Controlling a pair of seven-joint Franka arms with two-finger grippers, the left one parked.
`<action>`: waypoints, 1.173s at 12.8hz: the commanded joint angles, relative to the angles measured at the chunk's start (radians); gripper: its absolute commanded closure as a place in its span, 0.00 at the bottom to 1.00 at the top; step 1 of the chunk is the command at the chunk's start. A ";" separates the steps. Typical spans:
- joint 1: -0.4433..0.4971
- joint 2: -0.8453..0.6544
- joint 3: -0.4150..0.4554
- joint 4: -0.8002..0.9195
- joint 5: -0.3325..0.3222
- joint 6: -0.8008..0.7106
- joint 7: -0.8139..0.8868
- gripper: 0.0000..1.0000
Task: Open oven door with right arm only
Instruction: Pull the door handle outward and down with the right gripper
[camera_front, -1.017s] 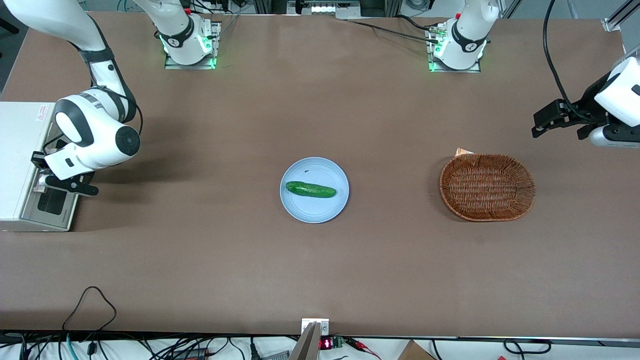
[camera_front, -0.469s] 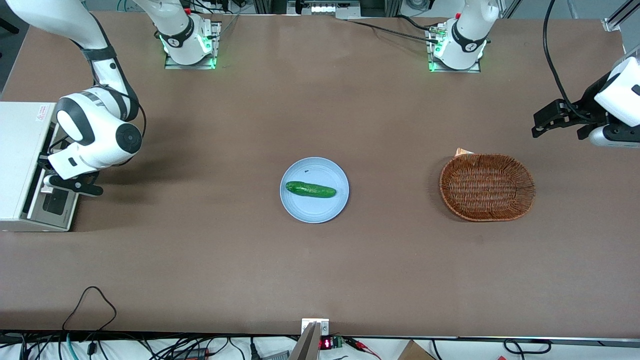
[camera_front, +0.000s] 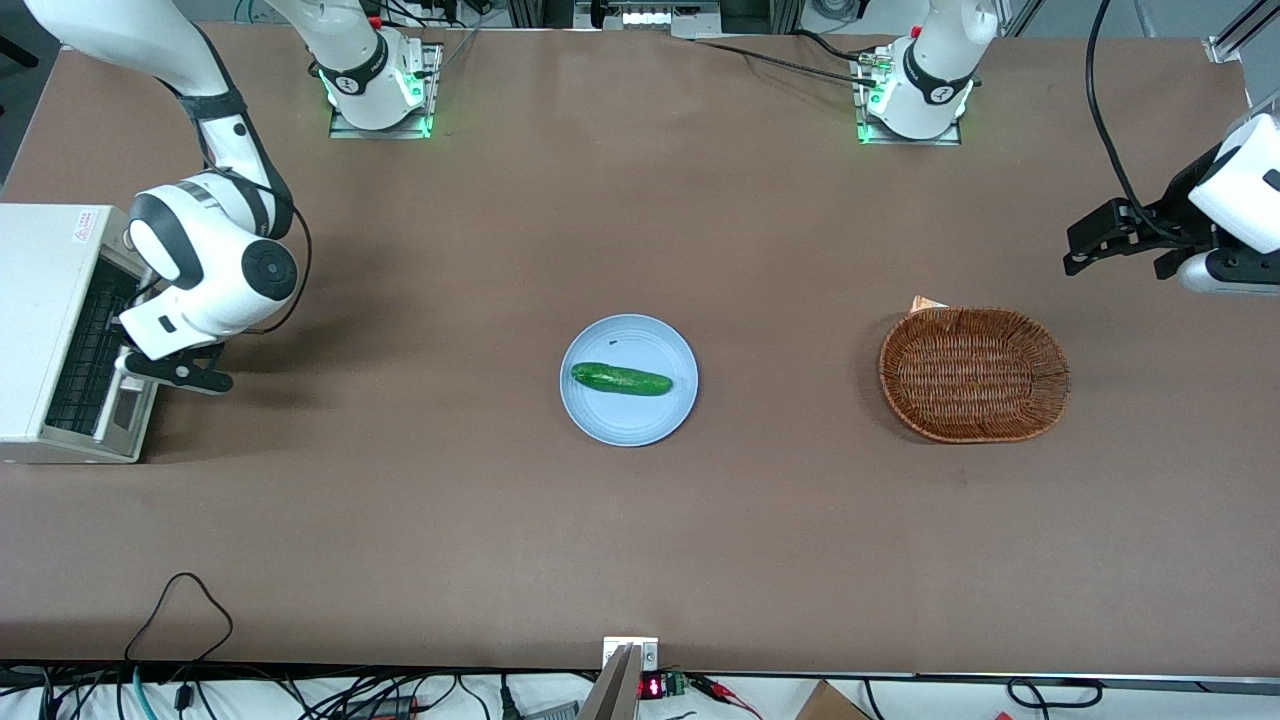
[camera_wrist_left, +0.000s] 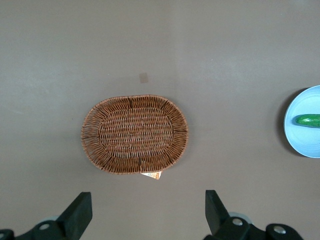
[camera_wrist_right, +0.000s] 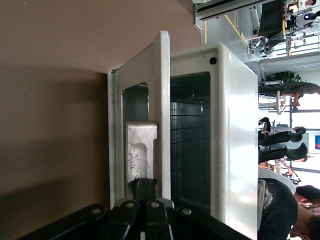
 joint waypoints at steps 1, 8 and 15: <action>-0.025 0.075 -0.017 0.018 0.028 0.119 0.017 0.99; 0.004 0.141 -0.017 0.035 0.034 0.126 0.028 0.99; 0.015 0.187 -0.015 0.044 0.040 0.126 0.033 0.99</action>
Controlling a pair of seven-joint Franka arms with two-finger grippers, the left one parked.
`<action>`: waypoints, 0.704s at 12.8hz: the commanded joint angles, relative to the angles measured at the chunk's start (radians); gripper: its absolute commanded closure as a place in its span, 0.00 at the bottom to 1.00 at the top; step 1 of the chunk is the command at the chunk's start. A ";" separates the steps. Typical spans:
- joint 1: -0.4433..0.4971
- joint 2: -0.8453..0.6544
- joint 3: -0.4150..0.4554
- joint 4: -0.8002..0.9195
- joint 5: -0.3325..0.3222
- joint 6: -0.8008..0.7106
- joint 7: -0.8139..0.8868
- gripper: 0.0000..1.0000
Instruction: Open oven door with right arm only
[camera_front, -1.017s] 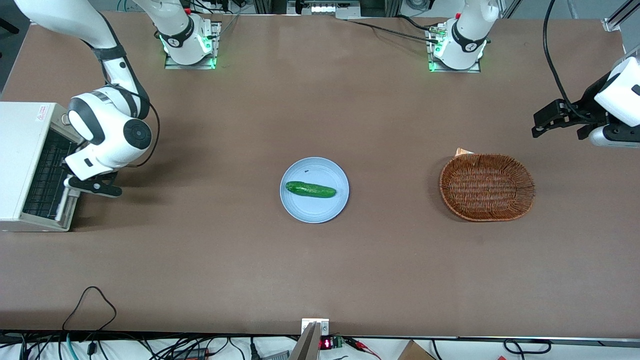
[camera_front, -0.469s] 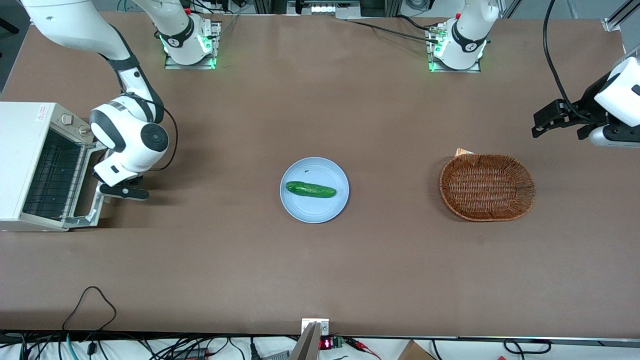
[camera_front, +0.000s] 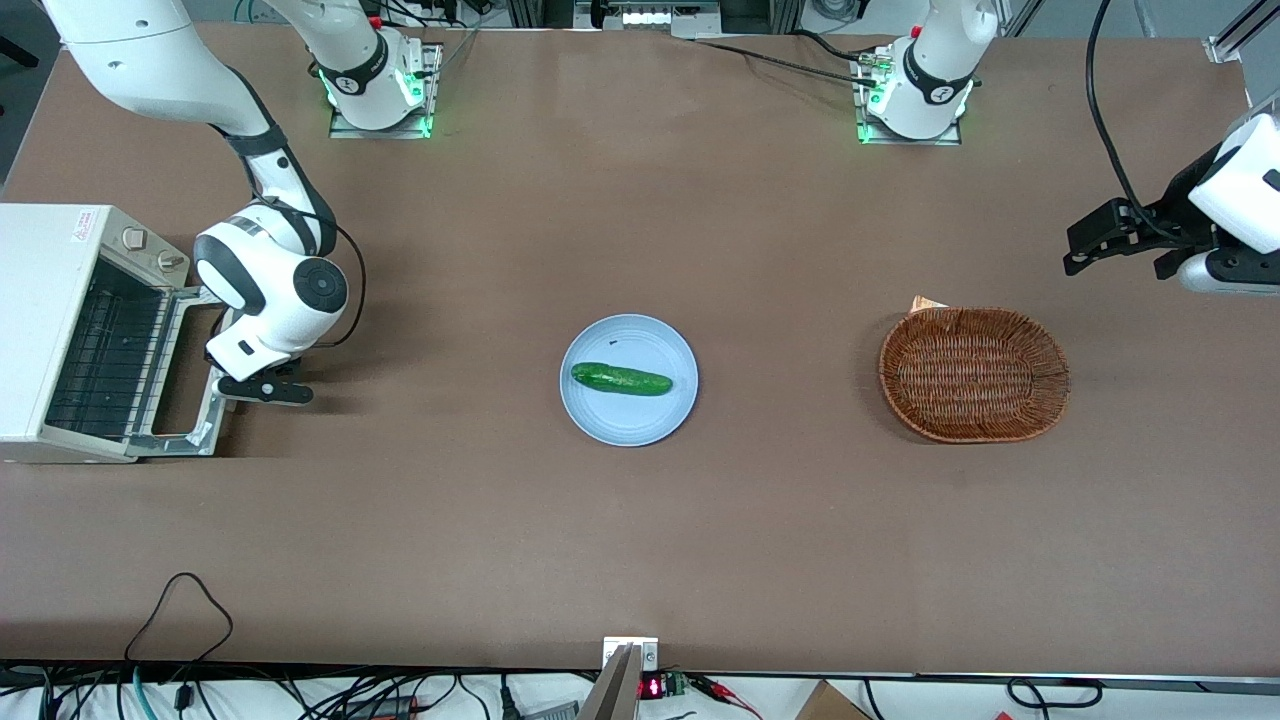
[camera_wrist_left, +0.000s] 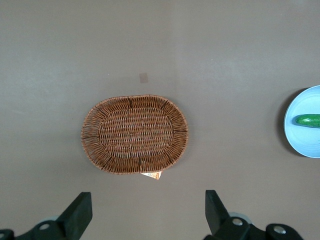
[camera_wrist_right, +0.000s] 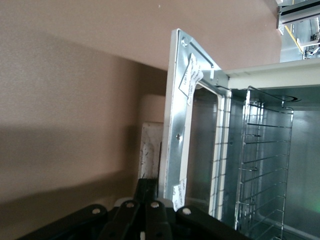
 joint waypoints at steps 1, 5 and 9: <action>-0.016 0.039 -0.030 0.027 -0.011 -0.027 0.000 0.99; -0.004 0.050 -0.030 0.030 0.015 -0.025 0.014 0.99; 0.034 0.056 -0.030 0.049 0.106 -0.027 0.013 0.99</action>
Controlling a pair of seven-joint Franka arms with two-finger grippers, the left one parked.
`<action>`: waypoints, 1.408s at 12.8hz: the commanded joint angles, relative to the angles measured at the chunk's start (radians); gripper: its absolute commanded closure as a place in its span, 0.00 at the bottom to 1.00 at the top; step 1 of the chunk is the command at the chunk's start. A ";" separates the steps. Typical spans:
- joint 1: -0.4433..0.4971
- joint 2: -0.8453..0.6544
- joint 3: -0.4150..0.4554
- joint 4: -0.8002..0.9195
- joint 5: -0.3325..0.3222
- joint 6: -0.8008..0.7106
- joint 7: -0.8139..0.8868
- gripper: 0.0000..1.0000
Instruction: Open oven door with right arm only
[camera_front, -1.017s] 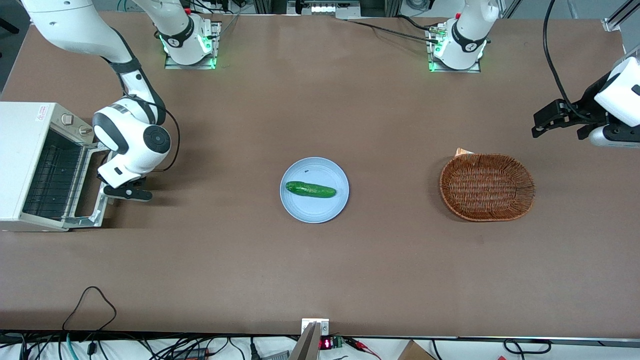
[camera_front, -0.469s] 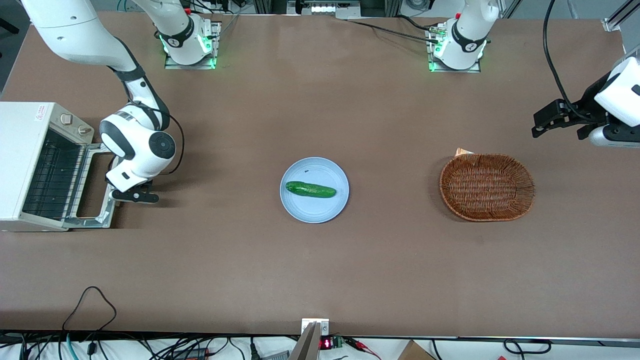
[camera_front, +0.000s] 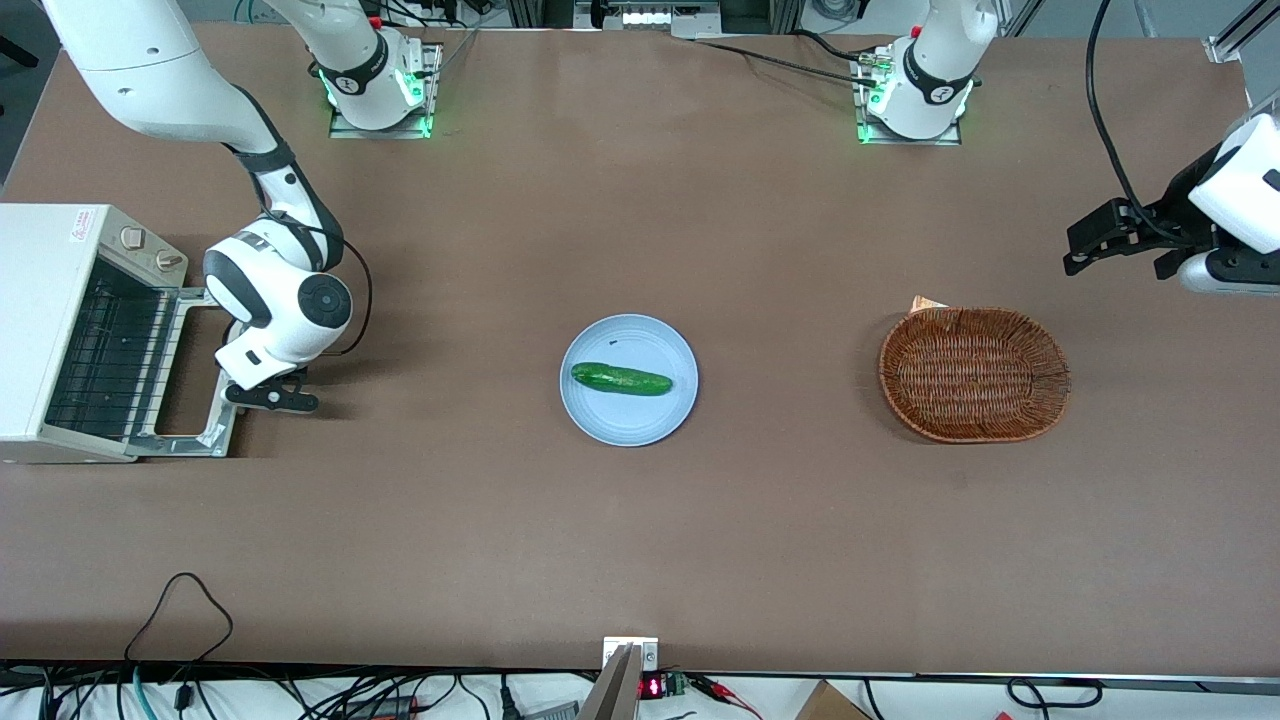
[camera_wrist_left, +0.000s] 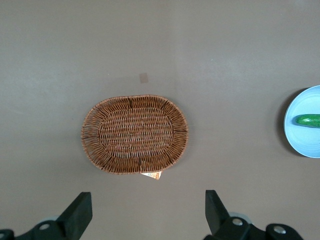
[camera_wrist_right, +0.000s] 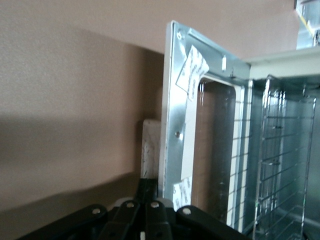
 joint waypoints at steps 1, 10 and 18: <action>0.028 0.005 -0.017 0.011 0.040 -0.026 -0.001 0.99; 0.045 -0.022 0.012 0.043 0.233 -0.055 -0.097 0.86; 0.056 -0.089 0.069 0.340 0.706 -0.538 -0.459 0.01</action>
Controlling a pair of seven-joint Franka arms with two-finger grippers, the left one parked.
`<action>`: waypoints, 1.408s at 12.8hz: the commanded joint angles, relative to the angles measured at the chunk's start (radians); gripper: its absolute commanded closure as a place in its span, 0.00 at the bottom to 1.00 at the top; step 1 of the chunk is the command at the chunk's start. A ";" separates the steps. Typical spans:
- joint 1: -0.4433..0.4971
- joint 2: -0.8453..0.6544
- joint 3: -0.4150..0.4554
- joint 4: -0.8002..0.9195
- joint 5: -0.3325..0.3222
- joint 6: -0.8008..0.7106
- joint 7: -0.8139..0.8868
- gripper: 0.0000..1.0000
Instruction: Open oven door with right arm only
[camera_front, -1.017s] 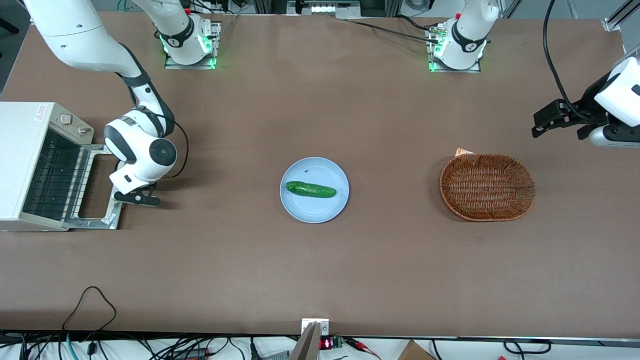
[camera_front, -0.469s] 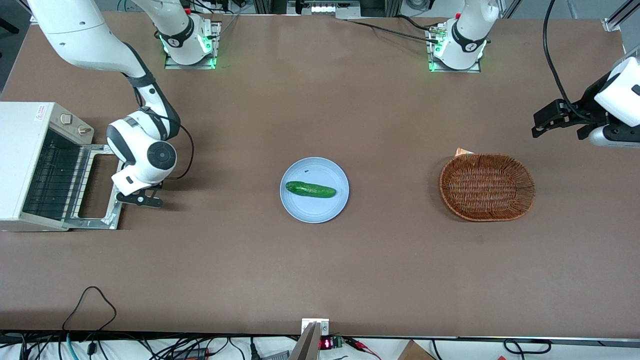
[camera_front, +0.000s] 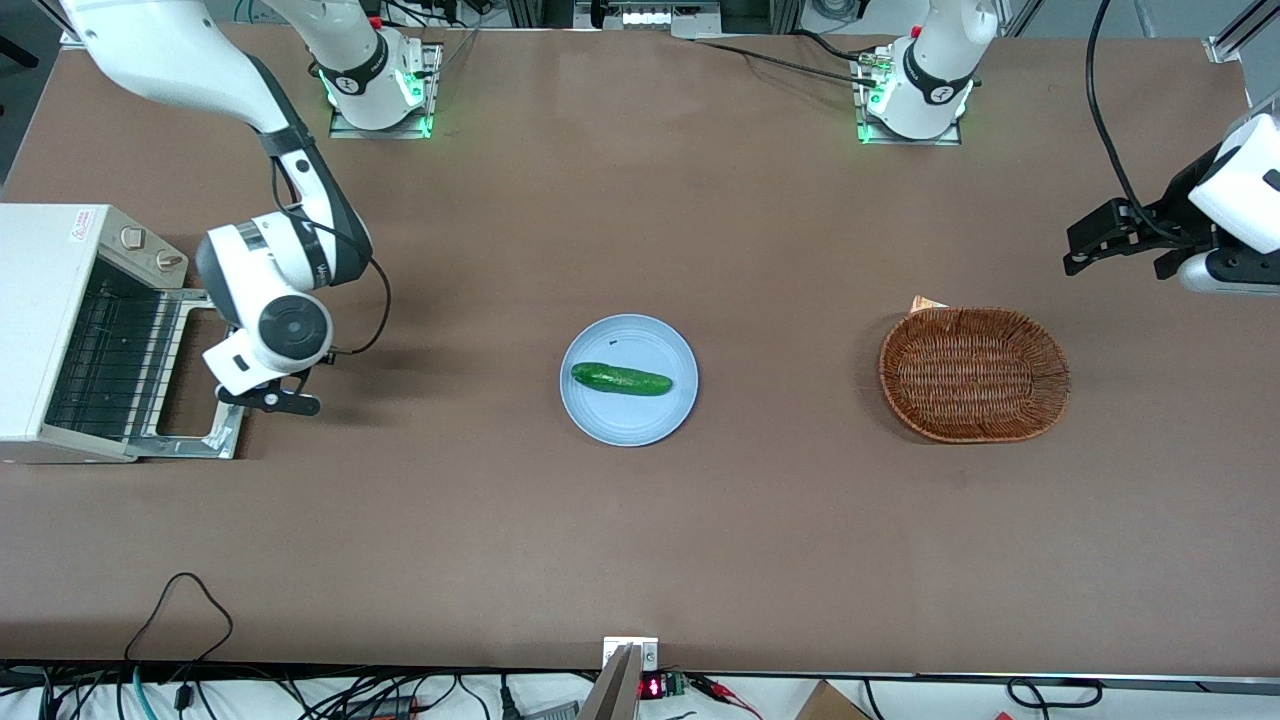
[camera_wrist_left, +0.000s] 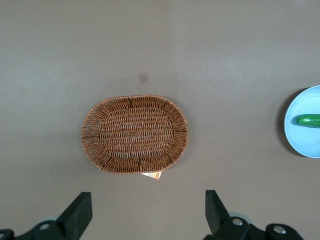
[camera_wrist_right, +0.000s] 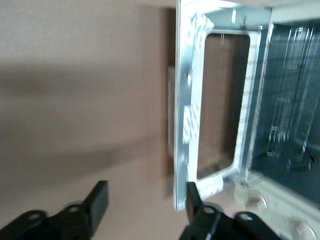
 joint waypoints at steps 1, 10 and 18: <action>-0.008 -0.004 0.004 0.192 0.205 -0.226 -0.177 0.01; -0.167 -0.064 -0.007 0.472 0.571 -0.571 -0.326 0.01; -0.142 -0.175 -0.018 0.428 0.605 -0.516 -0.329 0.01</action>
